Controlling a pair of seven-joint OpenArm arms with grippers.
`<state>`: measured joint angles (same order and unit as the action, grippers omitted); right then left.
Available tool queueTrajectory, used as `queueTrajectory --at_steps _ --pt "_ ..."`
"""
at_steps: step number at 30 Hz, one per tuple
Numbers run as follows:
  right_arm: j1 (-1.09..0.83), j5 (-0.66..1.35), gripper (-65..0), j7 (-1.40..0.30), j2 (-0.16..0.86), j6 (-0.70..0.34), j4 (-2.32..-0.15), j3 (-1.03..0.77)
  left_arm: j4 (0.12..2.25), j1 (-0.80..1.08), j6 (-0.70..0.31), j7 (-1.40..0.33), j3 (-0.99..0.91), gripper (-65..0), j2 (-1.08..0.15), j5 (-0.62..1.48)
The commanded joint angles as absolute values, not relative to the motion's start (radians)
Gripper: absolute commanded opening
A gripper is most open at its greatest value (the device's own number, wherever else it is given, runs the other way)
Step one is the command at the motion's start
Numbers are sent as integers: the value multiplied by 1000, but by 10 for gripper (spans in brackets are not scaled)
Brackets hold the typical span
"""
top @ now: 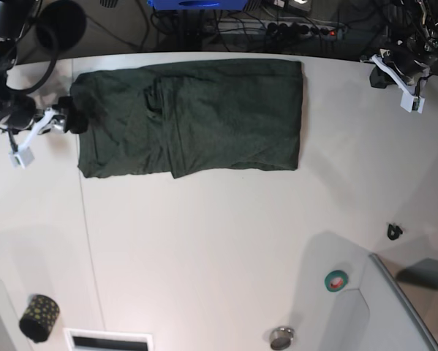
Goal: Layout the t-shirt on the table in an organized manner, then fold the t-shirt properly
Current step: 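Grasp opposite ends of the green shirt with both grippers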
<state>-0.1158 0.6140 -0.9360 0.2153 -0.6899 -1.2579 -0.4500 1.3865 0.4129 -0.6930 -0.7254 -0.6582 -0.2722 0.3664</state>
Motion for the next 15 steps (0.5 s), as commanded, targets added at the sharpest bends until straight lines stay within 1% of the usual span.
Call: queueTrajectory --at_steps 1,6,11,15 --pt "-105 634 0 -923 225 -698 -1259 -453 1399 415 -698 -711 -665 -650 -292 374" --pt "-105 633 0 -897 223 -698 -1201 -366 1399 412 -698 -711 -665 -650 -291 374" --pt "-113 638 0 -895 214 -698 -1198 -266 1399 380 -698 -708 -664 -650 -288 374" --pt "-128 638 0 -901 211 -698 -1201 -206 1409 367 -698 -708 -582 -650 -274 374"
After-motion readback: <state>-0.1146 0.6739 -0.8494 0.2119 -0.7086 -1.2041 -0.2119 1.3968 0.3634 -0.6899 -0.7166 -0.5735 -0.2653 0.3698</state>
